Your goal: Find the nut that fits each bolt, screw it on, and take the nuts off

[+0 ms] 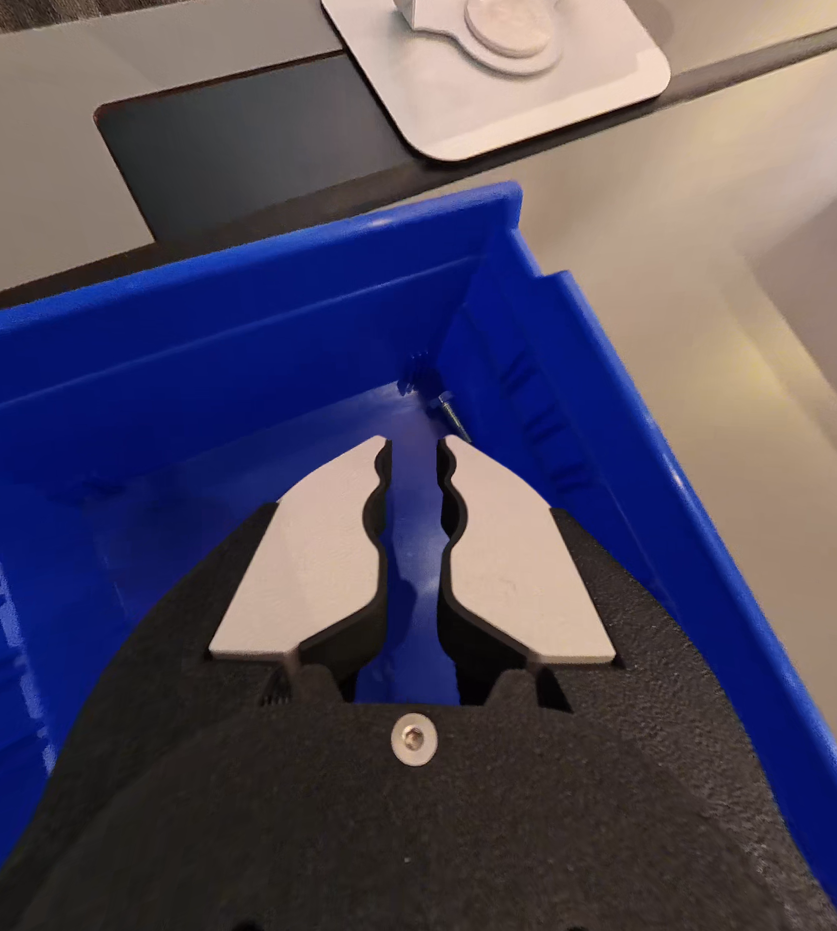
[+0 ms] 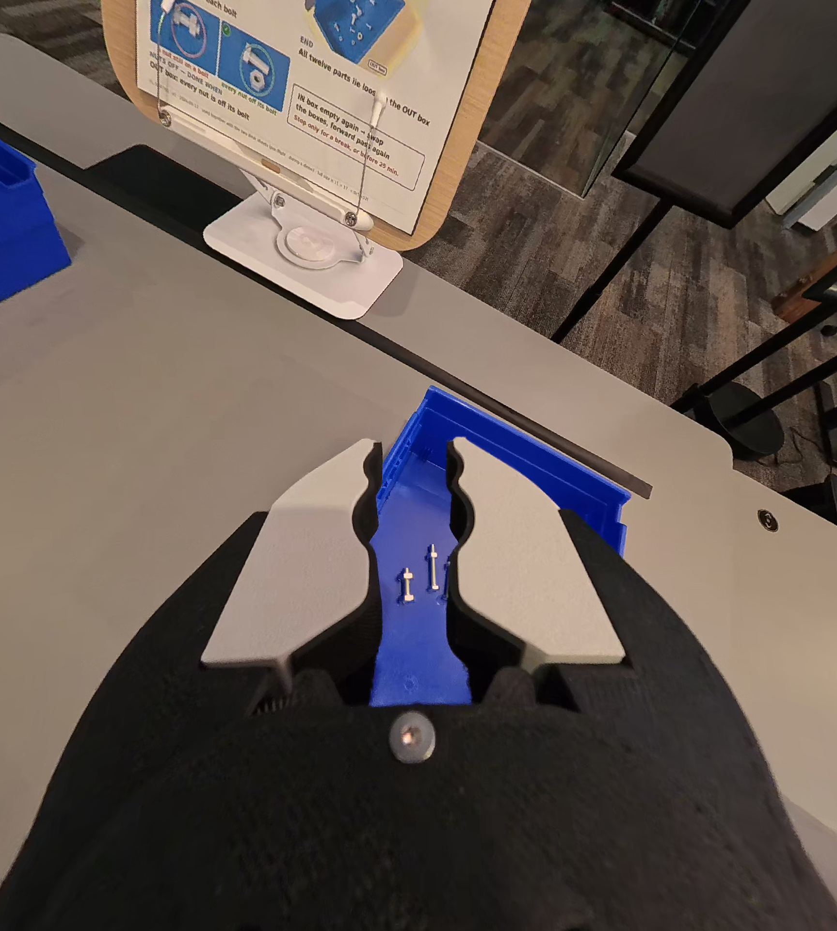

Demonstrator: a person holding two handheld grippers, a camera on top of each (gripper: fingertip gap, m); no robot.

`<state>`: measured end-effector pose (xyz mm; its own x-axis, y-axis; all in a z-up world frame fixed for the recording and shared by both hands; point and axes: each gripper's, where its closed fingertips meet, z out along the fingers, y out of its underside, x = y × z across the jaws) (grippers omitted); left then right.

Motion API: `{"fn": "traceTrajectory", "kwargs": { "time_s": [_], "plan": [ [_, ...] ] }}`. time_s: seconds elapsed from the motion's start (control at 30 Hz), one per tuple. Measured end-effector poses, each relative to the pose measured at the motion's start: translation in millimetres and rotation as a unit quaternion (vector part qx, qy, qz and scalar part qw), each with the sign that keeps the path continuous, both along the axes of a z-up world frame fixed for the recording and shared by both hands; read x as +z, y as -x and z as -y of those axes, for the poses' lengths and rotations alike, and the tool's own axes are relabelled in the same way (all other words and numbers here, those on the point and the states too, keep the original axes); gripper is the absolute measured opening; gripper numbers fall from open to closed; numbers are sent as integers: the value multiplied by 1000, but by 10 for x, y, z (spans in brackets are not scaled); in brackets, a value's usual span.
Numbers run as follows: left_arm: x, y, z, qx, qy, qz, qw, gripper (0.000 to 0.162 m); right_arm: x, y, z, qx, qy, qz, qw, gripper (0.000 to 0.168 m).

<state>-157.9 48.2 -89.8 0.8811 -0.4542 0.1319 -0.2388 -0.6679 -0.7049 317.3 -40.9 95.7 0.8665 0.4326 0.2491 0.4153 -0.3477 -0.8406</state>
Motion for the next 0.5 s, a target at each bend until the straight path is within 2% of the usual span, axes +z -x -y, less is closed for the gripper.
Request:
{"fn": "traceTrajectory", "kwargs": {
  "time_s": [0.33,0.43,0.5],
  "plan": [
    [183,-20,-1,7,67,35,997,9,-33,3,-77,-5,3,22,1000,26],
    [165,-137,34,0,101,65,993,6,-58,36,-86,-3,5,26,1000,27],
    [114,-123,16,25,122,63,990,7,-91,63,-79,0,11,31,999,27]
  ]
}}
